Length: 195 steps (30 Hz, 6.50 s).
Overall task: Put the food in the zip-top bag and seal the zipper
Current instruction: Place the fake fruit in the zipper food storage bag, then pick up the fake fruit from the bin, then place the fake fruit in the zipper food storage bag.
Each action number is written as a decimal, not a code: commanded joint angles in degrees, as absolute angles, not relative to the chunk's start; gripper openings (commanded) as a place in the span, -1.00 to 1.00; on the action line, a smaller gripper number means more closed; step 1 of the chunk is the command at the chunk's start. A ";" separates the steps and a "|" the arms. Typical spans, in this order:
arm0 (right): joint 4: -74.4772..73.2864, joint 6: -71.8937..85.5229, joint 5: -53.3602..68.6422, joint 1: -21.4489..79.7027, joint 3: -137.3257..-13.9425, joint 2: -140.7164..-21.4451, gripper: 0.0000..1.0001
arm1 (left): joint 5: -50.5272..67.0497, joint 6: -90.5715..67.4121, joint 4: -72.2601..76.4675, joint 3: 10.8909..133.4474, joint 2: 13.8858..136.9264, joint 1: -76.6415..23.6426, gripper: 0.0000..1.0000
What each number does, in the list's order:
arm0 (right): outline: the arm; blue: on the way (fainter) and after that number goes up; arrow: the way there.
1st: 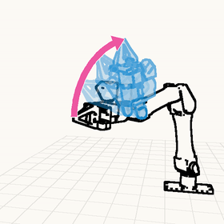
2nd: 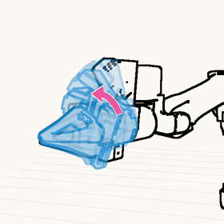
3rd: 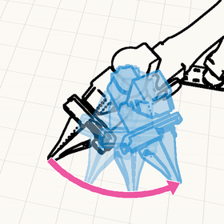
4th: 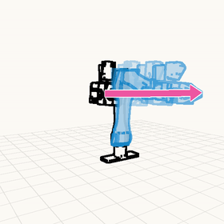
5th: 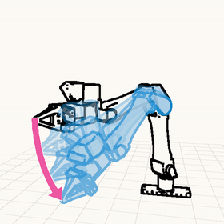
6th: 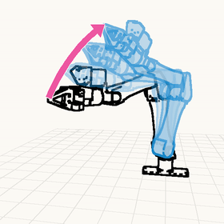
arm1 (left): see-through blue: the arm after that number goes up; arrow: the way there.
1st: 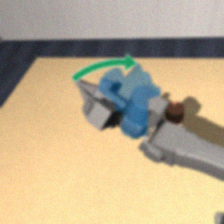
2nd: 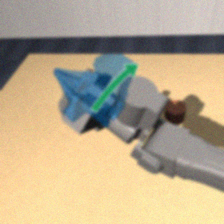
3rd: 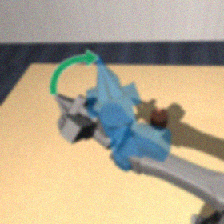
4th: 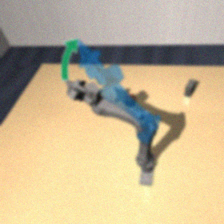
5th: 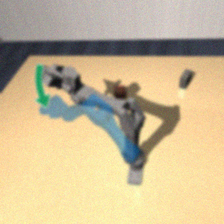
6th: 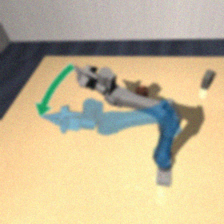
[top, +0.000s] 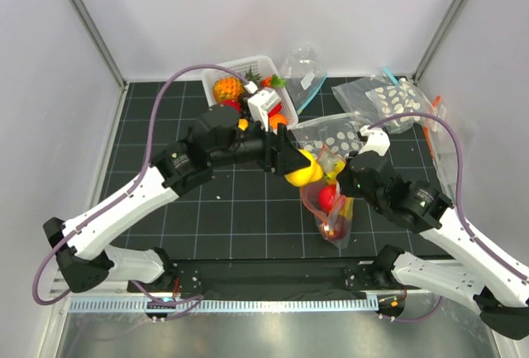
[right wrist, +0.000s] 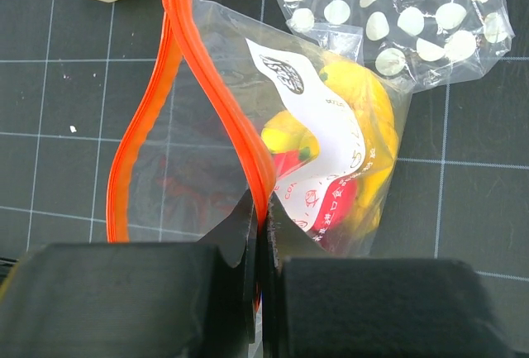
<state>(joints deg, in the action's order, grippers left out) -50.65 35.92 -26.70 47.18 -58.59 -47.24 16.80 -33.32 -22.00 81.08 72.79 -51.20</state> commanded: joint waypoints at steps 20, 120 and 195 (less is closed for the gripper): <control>-51.33 36.03 -27.68 47.20 -61.44 -44.74 -0.99 | 2.55 -30.23 -24.17 86.40 89.82 -64.59 -0.51; -49.31 31.55 -26.54 47.20 -63.98 -51.51 -0.99 | -19.43 17.93 -27.08 115.17 119.11 -37.35 -0.03; -55.73 35.68 -32.08 47.29 -64.34 -44.92 -0.98 | -6.51 -29.53 -11.60 83.06 97.82 -68.38 -0.07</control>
